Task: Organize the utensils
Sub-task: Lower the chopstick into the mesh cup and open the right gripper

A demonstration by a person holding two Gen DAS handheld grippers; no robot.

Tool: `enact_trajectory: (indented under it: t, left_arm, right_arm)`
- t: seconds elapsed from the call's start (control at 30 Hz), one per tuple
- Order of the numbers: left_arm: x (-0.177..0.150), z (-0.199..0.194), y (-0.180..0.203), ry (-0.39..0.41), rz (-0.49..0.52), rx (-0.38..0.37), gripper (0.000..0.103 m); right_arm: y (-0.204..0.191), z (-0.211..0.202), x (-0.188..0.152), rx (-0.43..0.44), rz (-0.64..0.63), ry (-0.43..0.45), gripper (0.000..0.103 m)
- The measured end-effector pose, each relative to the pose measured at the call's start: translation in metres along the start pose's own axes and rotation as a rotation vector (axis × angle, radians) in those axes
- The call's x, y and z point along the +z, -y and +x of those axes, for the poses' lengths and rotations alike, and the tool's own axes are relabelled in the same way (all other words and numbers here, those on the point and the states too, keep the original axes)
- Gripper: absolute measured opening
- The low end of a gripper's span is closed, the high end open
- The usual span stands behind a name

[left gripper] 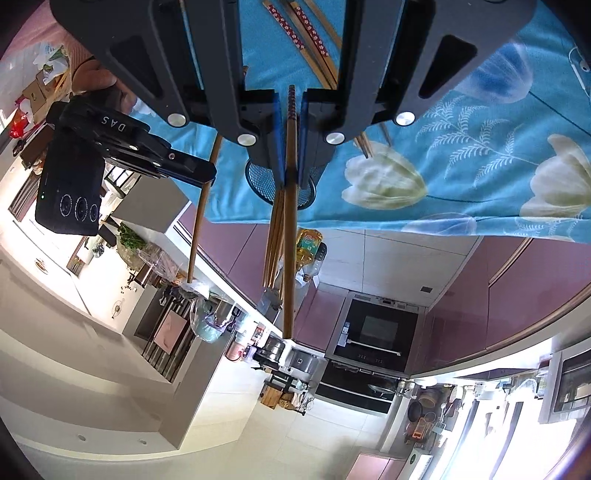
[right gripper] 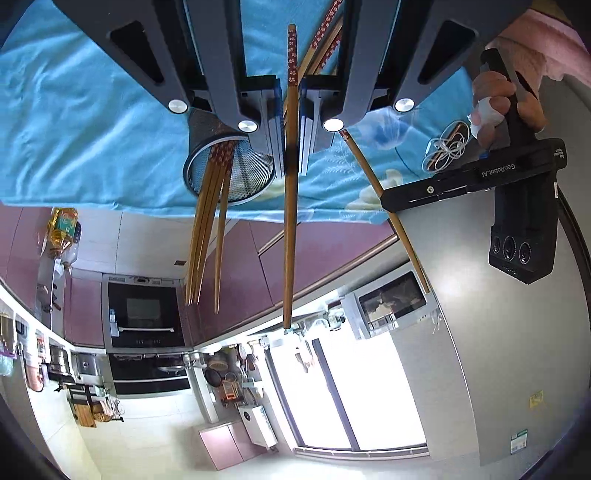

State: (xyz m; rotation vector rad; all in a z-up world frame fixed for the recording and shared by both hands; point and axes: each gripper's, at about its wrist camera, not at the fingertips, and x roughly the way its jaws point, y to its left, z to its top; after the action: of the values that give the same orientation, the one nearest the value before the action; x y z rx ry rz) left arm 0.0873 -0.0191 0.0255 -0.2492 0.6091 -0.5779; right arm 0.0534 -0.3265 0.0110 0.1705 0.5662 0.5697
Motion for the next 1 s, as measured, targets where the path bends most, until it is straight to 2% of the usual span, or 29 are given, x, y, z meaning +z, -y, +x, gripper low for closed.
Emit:
enact_trajectory:
  t: [0.43,0.6,0.83,1.0]
  left_arm:
    - [0.06,0.006,0.023,0.089,0.069,0.014,0.007]
    - [0.073,0.014,0.033,0.099,0.103,0.031,0.007]
    - [0.076,0.042,0.046,0.039,0.177,0.072,0.007]
    - [0.065,0.062,0.046,-0.034,0.207,0.079,0.007]
  right_arm:
    - [0.012,-0.003,0.049,-0.04,-0.029,0.111,0.006]
    - [0.015,0.002,0.062,-0.049,-0.039,0.139,0.006]
    - [0.024,0.019,0.064,-0.081,-0.039,0.136,0.006]
    - [0.032,0.036,0.054,-0.096,-0.021,0.087,0.006]
